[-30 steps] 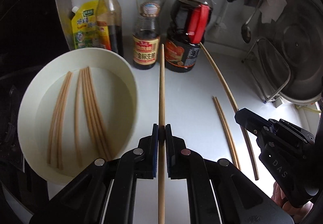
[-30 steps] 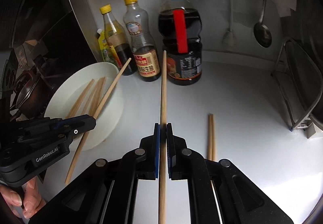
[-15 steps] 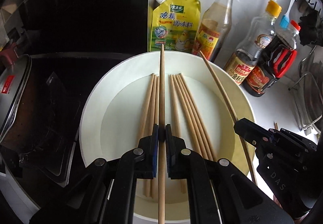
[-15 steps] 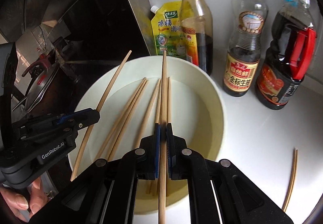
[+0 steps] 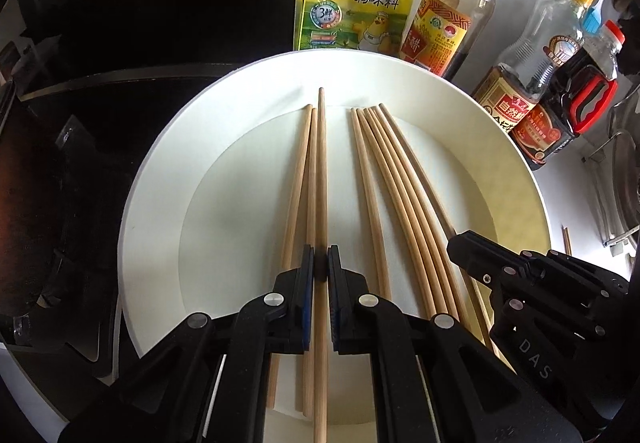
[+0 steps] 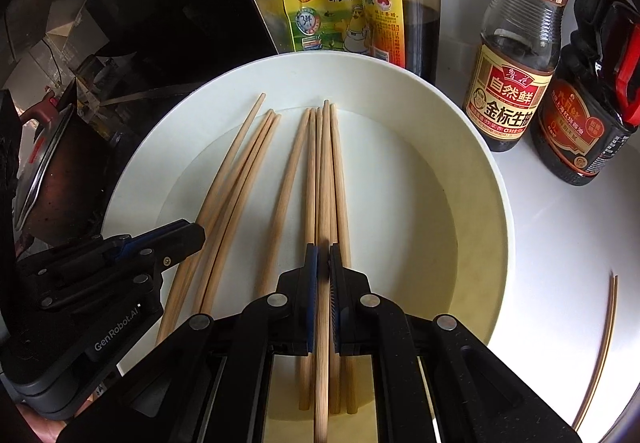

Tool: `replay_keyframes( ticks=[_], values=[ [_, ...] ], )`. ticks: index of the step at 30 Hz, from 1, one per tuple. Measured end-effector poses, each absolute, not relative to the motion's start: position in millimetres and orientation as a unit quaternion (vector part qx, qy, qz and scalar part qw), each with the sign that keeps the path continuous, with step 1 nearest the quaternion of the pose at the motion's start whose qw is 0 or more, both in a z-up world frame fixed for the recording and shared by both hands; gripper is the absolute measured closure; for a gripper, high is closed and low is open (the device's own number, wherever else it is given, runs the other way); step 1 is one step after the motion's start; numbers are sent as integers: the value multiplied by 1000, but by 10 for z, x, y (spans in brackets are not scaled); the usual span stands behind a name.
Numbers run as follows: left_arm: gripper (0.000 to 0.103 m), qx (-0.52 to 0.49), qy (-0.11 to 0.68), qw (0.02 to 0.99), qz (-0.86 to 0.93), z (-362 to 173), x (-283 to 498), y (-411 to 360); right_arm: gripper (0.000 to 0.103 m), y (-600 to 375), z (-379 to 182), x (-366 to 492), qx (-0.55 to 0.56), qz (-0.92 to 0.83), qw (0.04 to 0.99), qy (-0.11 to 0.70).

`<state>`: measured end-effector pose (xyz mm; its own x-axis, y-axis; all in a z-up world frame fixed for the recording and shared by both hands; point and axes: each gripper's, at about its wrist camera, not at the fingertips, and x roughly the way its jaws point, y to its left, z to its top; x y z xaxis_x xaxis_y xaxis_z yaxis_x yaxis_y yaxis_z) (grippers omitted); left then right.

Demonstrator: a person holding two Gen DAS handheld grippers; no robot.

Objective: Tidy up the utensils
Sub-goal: 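Carry both chopsticks into the basin and open both tools, then lift both open tools out of the basin toward the last chopsticks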

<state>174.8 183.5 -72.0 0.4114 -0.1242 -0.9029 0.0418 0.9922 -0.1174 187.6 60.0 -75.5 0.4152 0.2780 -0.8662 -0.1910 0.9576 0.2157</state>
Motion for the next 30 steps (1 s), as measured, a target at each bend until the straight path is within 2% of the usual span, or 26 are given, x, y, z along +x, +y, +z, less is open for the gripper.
replay_keyframes(
  ticks=[7, 9, 11, 12, 14, 23, 30],
  values=[
    [95, -41, 546, 836, -40, -783, 1778, 1857, 97, 585, -803, 1913, 41, 134, 837, 528],
    [90, -42, 546, 836, -36, -773, 1780, 1866, 97, 586, -793, 1908, 40, 135, 838, 527],
    [74, -43, 543, 838, -31, -738, 1768, 1881, 96, 573, -780, 1891, 37, 135, 839, 525],
    [70, -43, 540, 840, -28, -714, 1765, 1892, 93, 566, -766, 1882, 37, 137, 840, 524],
    [51, -44, 532, 845, -22, -666, 1740, 1913, 89, 557, -728, 1853, 34, 137, 844, 517],
    [38, -52, 516, 855, -1, -503, 1537, 2017, 89, 480, -617, 1686, 33, 137, 850, 507],
    [30, -51, 508, 860, 7, -396, 1337, 2017, 84, 458, -538, 1474, 33, 145, 853, 500]
  ],
)
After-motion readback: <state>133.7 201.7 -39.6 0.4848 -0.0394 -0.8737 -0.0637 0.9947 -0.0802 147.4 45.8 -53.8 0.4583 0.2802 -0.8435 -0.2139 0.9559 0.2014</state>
